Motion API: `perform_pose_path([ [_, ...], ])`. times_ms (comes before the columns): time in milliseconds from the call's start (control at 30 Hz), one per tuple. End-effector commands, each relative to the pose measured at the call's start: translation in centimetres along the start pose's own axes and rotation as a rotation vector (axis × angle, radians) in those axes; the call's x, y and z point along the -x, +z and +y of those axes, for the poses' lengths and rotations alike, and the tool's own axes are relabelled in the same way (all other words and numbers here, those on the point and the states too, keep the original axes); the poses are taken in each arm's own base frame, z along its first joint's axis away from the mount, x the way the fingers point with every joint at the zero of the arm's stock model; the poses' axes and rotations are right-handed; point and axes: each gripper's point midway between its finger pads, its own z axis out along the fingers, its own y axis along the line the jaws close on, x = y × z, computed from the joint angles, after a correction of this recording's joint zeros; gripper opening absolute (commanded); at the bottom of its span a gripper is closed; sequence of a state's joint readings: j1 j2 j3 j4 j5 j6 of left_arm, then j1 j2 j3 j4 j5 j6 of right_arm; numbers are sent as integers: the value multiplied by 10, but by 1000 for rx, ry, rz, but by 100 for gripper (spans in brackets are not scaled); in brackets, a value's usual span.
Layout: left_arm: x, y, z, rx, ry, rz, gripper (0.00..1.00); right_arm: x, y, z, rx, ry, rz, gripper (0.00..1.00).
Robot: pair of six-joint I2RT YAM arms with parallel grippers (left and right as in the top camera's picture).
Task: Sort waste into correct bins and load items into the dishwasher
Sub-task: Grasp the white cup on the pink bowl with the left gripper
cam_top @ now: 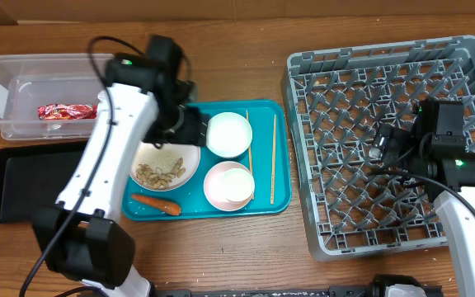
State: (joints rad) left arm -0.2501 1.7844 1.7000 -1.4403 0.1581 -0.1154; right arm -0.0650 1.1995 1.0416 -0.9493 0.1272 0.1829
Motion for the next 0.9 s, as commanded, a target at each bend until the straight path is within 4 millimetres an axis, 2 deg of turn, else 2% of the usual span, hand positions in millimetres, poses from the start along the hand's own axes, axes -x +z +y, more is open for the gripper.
perform_pose_path([
  [0,-20,17,-29,-20,83,73,87,7,-8,1,8,5,-21,100],
  [200,-50,50,-51,2,118,170,87,-2,-8,-1,-1,1,15,100],
  [333,-63,76,-56,14,118,197,82,-6,-8,-2,-5,-1,33,100],
  [400,-64,89,-57,12,118,187,73,-7,-8,-1,5,-1,35,100],
  [433,-63,92,-57,10,120,182,65,-7,-8,0,10,0,36,100],
  [533,-60,100,-56,10,122,165,30,-8,-8,4,33,0,42,100],
  [567,-60,100,-55,15,123,162,25,-8,-8,4,32,0,43,100],
  [767,-58,100,-52,34,122,157,22,-9,-8,4,31,0,45,100],
  [867,-58,100,-51,36,108,155,15,-9,-9,3,30,-1,48,100],
])
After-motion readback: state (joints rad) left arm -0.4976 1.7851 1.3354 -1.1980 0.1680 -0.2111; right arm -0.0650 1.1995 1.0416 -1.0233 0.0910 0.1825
